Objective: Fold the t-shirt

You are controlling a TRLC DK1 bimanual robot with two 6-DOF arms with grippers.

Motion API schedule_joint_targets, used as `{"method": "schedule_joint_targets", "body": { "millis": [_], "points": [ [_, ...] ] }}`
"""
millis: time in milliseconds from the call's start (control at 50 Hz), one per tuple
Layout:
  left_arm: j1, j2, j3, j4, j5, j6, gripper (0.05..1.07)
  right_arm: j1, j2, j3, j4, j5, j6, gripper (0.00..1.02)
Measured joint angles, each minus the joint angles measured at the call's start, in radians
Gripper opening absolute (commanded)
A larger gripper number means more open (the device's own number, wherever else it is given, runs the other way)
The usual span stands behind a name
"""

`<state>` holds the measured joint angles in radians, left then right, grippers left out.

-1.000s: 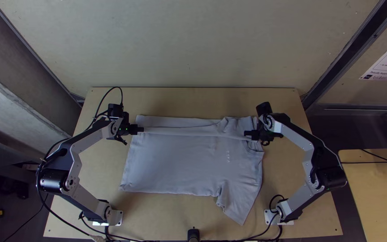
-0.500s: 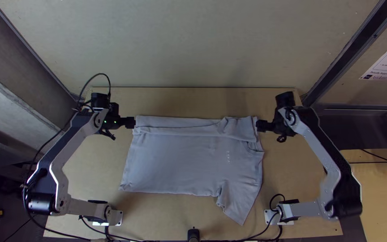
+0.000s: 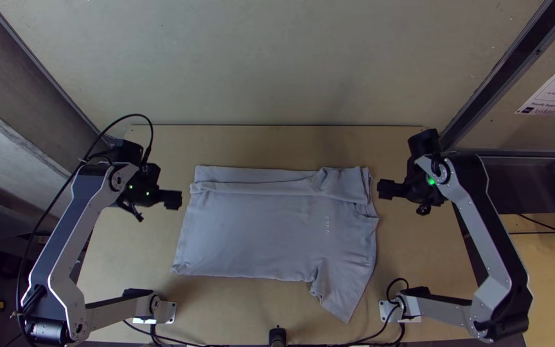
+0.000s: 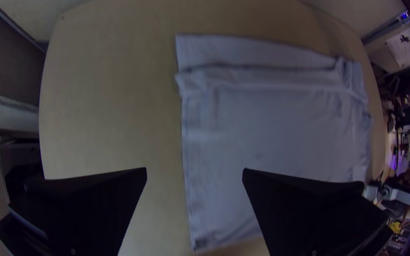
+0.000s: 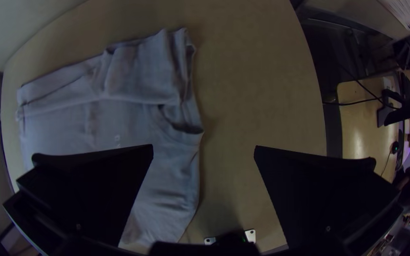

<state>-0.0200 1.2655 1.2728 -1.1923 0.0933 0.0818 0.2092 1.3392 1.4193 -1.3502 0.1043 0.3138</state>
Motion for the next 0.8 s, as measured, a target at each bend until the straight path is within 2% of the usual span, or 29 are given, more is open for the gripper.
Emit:
{"method": "schedule_joint_targets", "body": {
  "millis": [160, 320, 480, 620, 800],
  "points": [
    [-0.013, -0.077, -0.083, -0.068, -0.017, 0.073, 1.02, 0.092, -0.085, -0.044, -0.078, -0.052, -0.004, 0.98],
    [-0.079, -0.138, -0.24, -0.09, -0.106, 0.121, 1.01, 0.174, -0.141, -0.132, -0.128, -0.12, -0.005, 0.98],
    [-0.161, -0.144, -0.379, -0.093, -0.136, 0.124, 1.01, 0.235, -0.184, -0.232, -0.151, -0.132, -0.004, 0.97],
    [-0.238, -0.127, -0.45, -0.084, -0.155, 0.104, 0.81, 0.249, -0.211, -0.28, -0.154, -0.133, -0.003, 0.97],
    [-0.284, -0.084, -0.503, -0.05, -0.158, 0.08, 0.8, 0.249, -0.234, -0.307, -0.155, -0.138, -0.003, 0.97]
  ]
}}
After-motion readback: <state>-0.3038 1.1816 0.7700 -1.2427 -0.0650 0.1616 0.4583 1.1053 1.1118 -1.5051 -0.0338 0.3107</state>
